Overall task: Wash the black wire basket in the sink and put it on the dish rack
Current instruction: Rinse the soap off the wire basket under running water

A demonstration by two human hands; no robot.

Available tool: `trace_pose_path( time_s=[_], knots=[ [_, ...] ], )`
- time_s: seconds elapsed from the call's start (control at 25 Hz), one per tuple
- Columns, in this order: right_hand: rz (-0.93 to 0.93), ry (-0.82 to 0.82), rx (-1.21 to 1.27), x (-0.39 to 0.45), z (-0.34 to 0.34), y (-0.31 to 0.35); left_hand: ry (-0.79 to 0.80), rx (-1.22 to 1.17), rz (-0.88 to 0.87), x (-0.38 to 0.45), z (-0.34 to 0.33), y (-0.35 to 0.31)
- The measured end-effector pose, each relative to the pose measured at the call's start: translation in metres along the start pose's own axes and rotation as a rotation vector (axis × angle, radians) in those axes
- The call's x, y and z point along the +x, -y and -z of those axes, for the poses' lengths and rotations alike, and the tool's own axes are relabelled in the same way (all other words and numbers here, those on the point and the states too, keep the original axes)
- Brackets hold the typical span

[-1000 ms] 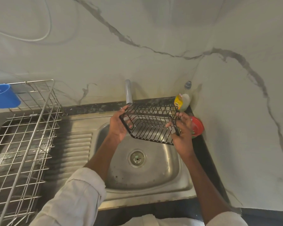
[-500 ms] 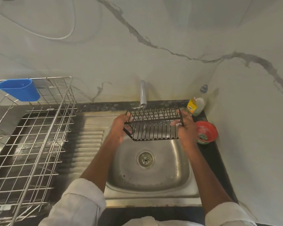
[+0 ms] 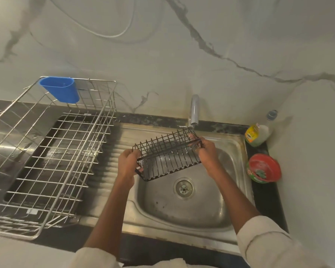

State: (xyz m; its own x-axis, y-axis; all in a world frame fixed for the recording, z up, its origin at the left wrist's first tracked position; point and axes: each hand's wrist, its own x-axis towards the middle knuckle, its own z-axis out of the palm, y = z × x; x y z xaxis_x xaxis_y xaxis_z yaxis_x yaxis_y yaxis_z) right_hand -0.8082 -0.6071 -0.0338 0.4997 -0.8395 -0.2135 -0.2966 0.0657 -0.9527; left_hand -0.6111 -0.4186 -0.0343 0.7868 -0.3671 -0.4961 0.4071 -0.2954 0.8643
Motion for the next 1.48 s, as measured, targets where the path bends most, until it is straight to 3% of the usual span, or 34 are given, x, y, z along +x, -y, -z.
trace_pose_path(
  time_s=[0.36, 0.56, 0.84, 1.0, 1.24, 1.48],
  knots=[
    [-0.013, 0.095, -0.235, 0.056, -0.038, 0.014, -0.196, 0.077, -0.064, -0.037, 0.012, 0.012],
    [0.157, 0.11, -0.491, 0.072, -0.038, 0.017, -0.333, 0.2, -0.144, -0.061, 0.002, 0.02],
    [0.101, 0.131, -0.396, 0.06, 0.008, 0.024, -0.24, 0.138, -0.181, -0.053, -0.014, 0.022],
    [0.103, 0.021, -0.328, 0.043, 0.038, 0.013, -0.165, 0.012, -0.099, -0.044, -0.033, 0.021],
    [0.139, 0.082, -0.448, 0.032, 0.013, 0.018, -0.277, -0.144, 0.112, -0.03, -0.025, 0.033],
    [0.097, 0.067, -0.328, 0.054, -0.012, 0.034, -0.372, -0.191, 0.156, -0.018, -0.007, 0.024]
  ],
)
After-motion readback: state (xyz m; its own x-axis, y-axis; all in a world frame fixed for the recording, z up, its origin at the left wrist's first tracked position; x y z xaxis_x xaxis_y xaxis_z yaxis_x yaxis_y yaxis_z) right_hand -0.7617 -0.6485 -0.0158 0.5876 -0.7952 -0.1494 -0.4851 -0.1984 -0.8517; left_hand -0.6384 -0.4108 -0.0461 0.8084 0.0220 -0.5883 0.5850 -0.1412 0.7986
